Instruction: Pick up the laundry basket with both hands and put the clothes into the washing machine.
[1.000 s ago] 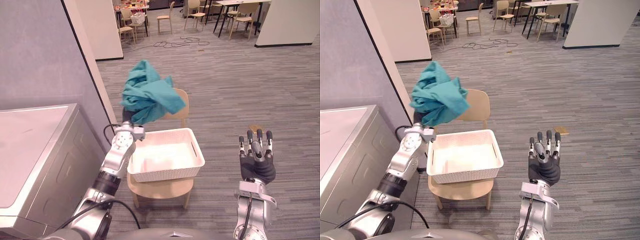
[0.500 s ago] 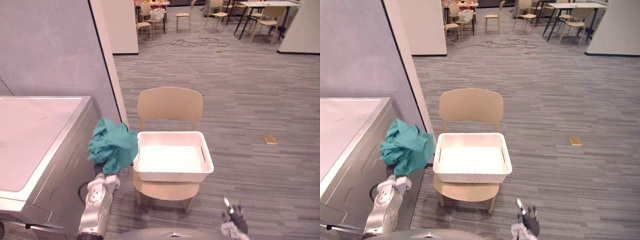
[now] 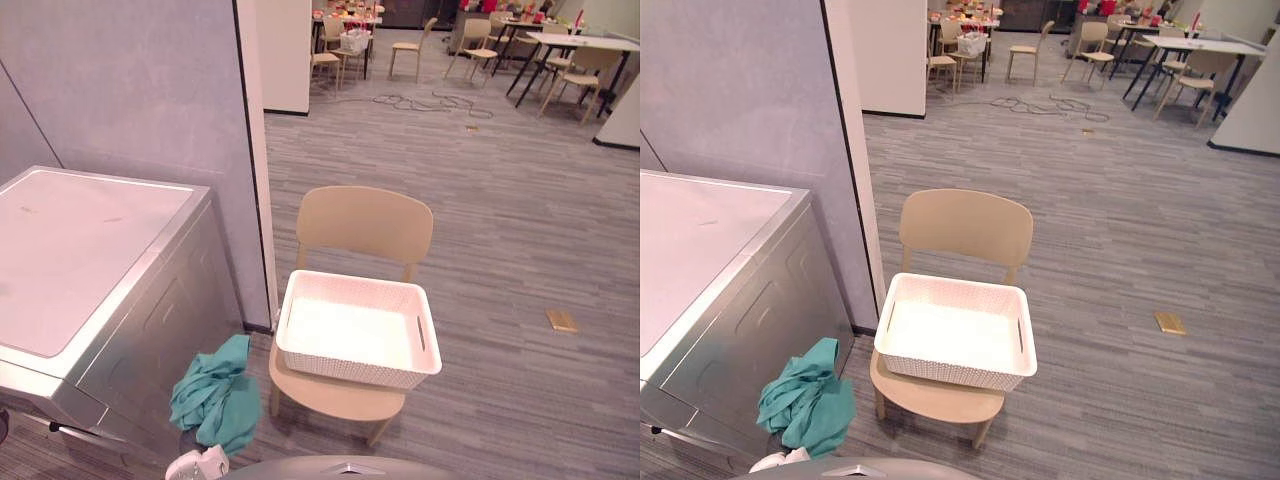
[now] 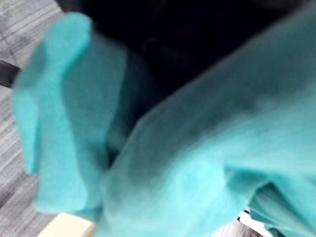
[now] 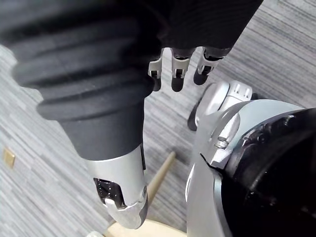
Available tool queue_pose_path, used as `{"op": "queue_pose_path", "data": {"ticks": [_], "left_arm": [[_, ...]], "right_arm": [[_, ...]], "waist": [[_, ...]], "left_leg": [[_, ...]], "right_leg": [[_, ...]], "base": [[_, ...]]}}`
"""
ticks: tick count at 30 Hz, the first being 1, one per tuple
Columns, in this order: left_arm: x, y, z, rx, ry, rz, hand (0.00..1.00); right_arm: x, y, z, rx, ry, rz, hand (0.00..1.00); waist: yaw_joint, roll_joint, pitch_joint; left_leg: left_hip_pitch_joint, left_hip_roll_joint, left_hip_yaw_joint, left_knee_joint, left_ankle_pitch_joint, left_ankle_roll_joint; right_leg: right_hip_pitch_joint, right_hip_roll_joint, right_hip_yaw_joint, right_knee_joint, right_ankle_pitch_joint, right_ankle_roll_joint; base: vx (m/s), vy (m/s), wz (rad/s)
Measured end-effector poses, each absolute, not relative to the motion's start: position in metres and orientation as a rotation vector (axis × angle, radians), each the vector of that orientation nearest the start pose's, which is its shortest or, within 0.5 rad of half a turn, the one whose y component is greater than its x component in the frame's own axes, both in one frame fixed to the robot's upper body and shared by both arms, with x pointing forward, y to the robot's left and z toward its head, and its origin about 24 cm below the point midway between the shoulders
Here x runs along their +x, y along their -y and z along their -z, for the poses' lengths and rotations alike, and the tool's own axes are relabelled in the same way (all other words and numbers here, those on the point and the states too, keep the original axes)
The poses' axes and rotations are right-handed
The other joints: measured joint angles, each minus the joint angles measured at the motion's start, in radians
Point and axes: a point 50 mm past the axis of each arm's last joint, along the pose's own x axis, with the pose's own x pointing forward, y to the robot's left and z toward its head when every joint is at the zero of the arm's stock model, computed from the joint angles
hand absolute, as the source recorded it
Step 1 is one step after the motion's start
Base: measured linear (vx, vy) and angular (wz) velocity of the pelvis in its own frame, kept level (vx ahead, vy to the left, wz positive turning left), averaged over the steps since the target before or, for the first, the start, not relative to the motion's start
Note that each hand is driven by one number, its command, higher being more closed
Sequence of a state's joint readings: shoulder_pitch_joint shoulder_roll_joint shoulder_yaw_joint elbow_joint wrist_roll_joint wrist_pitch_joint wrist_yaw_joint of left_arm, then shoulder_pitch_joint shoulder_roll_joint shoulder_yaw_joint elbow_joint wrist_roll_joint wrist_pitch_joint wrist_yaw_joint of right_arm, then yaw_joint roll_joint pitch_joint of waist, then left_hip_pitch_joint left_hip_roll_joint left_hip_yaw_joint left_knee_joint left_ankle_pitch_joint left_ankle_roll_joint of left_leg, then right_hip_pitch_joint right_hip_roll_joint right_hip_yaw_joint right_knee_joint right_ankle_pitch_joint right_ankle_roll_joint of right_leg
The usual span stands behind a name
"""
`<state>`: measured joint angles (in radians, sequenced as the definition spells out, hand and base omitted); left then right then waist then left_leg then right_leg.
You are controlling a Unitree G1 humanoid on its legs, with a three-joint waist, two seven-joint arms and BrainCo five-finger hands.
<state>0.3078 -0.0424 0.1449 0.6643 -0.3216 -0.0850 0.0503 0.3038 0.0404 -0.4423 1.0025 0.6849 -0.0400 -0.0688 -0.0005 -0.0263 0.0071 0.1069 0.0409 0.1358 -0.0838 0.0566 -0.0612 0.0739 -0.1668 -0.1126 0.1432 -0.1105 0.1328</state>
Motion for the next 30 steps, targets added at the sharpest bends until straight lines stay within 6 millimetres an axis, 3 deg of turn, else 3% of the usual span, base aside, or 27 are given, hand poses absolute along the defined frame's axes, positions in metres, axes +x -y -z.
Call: {"op": "queue_pose_path", "data": {"ticks": [5, 9, 11, 12, 13, 16, 17, 18, 19, 20, 21, 22, 24, 26, 30], "left_arm": [[0.091, -0.185, 0.137, -0.337, -0.83, -0.439, 1.0], [0.109, -0.185, 0.131, -0.338, -0.778, -0.421, 1.0], [0.115, -0.186, 0.126, -0.337, -0.747, -0.416, 1.0], [0.12, -0.185, 0.123, -0.333, -0.726, -0.407, 1.0], [0.122, -0.181, 0.122, -0.341, -0.718, -0.403, 1.0], [0.129, -0.172, 0.12, -0.348, -0.703, -0.374, 1.0], [0.136, -0.165, 0.118, -0.345, -0.694, -0.332, 1.0], [0.14, -0.162, 0.117, -0.345, -0.689, -0.317, 1.0], [0.141, -0.16, 0.117, -0.344, -0.689, -0.308, 1.0], [0.146, -0.163, 0.116, -0.327, -0.68, -0.297, 1.0], [0.148, -0.173, 0.114, -0.287, -0.673, -0.298, 1.0], [0.149, -0.177, 0.114, -0.272, -0.67, -0.298, 1.0], [0.148, -0.194, 0.111, -0.219, -0.664, -0.306, 1.0], [0.144, -0.203, 0.111, -0.191, -0.669, -0.315, 1.0], [0.144, -0.204, 0.111, -0.162, -0.672, -0.285, 1.0]], "right_arm": [[0.013, 0.196, 0.17, 0.732, -1.055, 0.929, 0.0], [0.059, 0.201, 0.165, 0.671, -0.971, 0.818, 0.0], [0.091, 0.202, 0.158, 0.645, -0.909, 0.754, 0.0], [0.101, 0.202, 0.156, 0.641, -0.886, 0.737, 0.0], [0.106, 0.2, 0.155, 0.636, -0.878, 0.719, 0.0], [0.105, 0.199, 0.155, 0.636, -0.879, 0.718, 0.0], [0.104, 0.202, 0.155, 0.64, -0.87, 0.735, 0.0], [0.102, 0.204, 0.155, 0.648, -0.866, 0.752, 0.0], [0.101, 0.206, 0.155, 0.657, -0.862, 0.774, 0.0], [0.095, 0.203, 0.159, 0.686, -0.887, 0.8, 0.0], [0.084, 0.193, 0.165, 0.705, -0.956, 0.804, 0.0], [0.081, 0.191, 0.167, 0.711, -0.979, 0.806, 0.0], [0.078, 0.194, 0.167, 0.721, -0.983, 0.839, 0.0], [0.083, 0.197, 0.166, 0.711, -0.975, 0.846, 0.0], [0.093, 0.205, 0.162, 0.689, -0.947, 0.852, 0.0]], "waist": [[0.005, -0.012, 0.02], [0.015, -0.016, 0.077], [0.008, -0.028, 0.102], [0.013, -0.03, 0.104], [0.013, -0.026, 0.104], [0.003, -0.026, 0.103], [-0.008, -0.025, 0.103], [-0.012, -0.024, 0.104], [-0.009, -0.019, 0.103], [-0.017, -0.042, 0.11], [-0.022, -0.069, 0.097], [-0.022, -0.07, 0.096], [-0.008, -0.061, 0.1], [0.002, -0.045, 0.097], [0.028, -0.031, 0.086]], "left_leg": [[-0.056, -0.012, -0.135, 0.007, 0.041, -0.009], [-0.136, -0.015, -0.231, 0.02, 0.073, -0.013], [-0.226, 0.005, -0.134, 0.145, 0.035, -0.001], [-0.289, 0.031, -0.049, 0.338, -0.041, 0.051], [-0.3, 0.081, 0.017, 0.474, -0.117, 0.063], [-0.293, 0.211, 0.061, 0.624, -0.19, 0.058], [-0.291, 0.292, 0.06, 0.63, -0.192, 0.052], [-0.284, 0.314, 0.057, 0.607, -0.189, 0.034], [-0.263, 0.286, 0.048, 0.581, -0.215, -0.039], [-0.269, 0.239, 0.033, 0.558, -0.235, -0.069], [-0.287, 0.212, 0.012, 0.546, -0.237, -0.077], [-0.299, 0.206, 0.004, 0.55, -0.241, -0.083], [-0.321, 0.178, -0.008, 0.562, -0.247, -0.091], [-0.352, 0.165, -0.029, 0.577, -0.258, -0.085], [-0.452, 0.13, -0.046, 0.643, -0.28, -0.075]], "right_leg": [[-0.006, -0.014, -0.13, 0.091, -0.061, -0.013], [-0.065, -0.045, -0.255, 0.195, -0.118, -0.034], [-0.099, -0.09, -0.306, 0.232, -0.119, -0.045], [-0.115, -0.119, -0.314, 0.258, -0.118, -0.044], [-0.109, -0.138, -0.321, 0.277, -0.117, -0.043], [-0.104, -0.178, -0.34, 0.325, -0.113, -0.036], [-0.112, -0.195, -0.341, 0.338, -0.098, -0.009], [-0.114, -0.203, -0.34, 0.34, -0.089, 0.008], [-0.116, -0.217, -0.332, 0.336, -0.072, 0.03], [-0.114, -0.216, -0.289, 0.293, -0.059, 0.022], [-0.101, -0.183, -0.244, 0.22, -0.049, 0.021], [-0.089, -0.173, -0.25, 0.185, -0.034, 0.013], [-0.052, -0.172, -0.248, 0.066, 0.089, 0.038], [-0.044, -0.169, -0.251, 0.006, 0.146, 0.052], [-0.093, -0.197, -0.266, -0.023, 0.143, 0.046]], "base": [[0.0, -0.061, 0.84], [-0.09, -0.064, 0.94], [-0.1, 0.016, 0.59], [-0.01, 0.072, 0.51], [0.0, 0.091, 0.33], [-0.03, 0.266, 0.33], [0.0, 0.373, 0.34], [0.02, 0.423, 0.32], [0.02, 0.445, 0.34], [0.01, 0.397, 0.51], [-0.02, 0.333, 0.56], [-0.04, 0.219, 0.49], [-0.07, 0.299, 0.16], [-0.15, 0.235, 0.0], [-0.21, 0.168, 0.07]]}}
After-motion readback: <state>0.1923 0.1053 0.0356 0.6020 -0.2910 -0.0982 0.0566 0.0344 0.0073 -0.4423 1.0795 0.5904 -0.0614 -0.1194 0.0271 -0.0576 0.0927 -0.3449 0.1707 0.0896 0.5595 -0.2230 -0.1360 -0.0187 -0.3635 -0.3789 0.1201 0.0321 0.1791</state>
